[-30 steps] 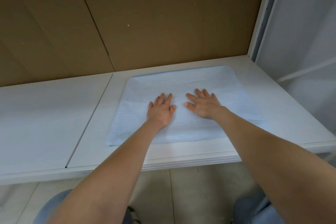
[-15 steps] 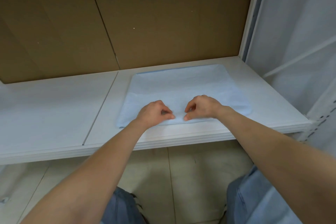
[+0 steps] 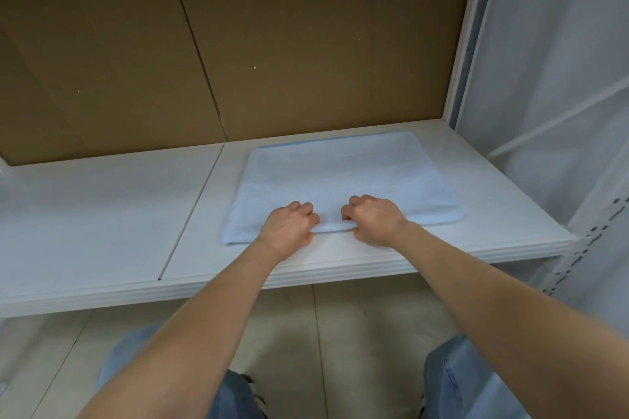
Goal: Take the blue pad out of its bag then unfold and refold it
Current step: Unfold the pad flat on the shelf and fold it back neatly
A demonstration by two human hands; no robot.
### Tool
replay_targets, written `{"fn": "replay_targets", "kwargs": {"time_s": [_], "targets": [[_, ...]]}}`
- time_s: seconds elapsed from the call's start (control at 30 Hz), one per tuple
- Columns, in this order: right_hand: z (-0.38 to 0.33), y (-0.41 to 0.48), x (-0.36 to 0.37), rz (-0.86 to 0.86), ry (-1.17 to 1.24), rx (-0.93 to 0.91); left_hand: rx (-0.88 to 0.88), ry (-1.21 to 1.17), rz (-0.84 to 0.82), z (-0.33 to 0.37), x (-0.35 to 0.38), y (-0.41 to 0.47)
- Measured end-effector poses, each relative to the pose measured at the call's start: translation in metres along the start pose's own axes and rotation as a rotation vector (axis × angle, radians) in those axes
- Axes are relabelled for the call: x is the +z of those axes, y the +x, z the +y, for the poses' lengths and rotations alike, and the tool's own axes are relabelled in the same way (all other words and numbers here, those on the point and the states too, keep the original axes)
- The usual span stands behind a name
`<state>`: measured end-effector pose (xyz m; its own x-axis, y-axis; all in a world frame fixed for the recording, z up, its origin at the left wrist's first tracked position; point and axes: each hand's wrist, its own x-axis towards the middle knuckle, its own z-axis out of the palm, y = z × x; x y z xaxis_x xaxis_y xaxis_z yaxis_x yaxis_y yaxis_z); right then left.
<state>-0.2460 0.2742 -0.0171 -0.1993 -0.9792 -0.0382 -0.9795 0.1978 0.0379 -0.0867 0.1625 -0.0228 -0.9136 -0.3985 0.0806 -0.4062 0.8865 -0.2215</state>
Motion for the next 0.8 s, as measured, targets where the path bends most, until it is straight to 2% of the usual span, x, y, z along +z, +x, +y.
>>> {"fn": "replay_targets", "kwargs": {"time_s": [0.13, 0.23, 0.47, 0.6, 0.67, 0.73, 0.8], "targets": [[0.009, -0.001, -0.004, -0.115, 0.196, 0.033, 0.001, -0.1, -0.006, -0.005, 0.005, -0.004], [0.023, -0.004, -0.011, -0.133, 0.288, 0.063, -0.002, -0.165, -0.027, -0.015, 0.002, -0.008], [0.037, -0.007, -0.004, -0.068, 0.167, 0.033, -0.001, -0.054, -0.021, -0.024, 0.004, -0.011], [0.039, -0.002, -0.001, -0.082, 0.218, 0.068, -0.036, -0.069, -0.044, -0.026, 0.006, -0.01], [0.041, -0.002, -0.002, -0.105, 0.273, 0.086, -0.079, -0.138, -0.039, -0.027, 0.009, -0.014], [0.044, -0.002, -0.004, -0.09, 0.337, 0.116, -0.167, -0.161, 0.069, -0.033, 0.014, -0.02], [0.051, -0.004, -0.005, -0.061, 0.376, 0.161, -0.375, -0.152, 0.184, -0.044, 0.016, -0.024]]}}
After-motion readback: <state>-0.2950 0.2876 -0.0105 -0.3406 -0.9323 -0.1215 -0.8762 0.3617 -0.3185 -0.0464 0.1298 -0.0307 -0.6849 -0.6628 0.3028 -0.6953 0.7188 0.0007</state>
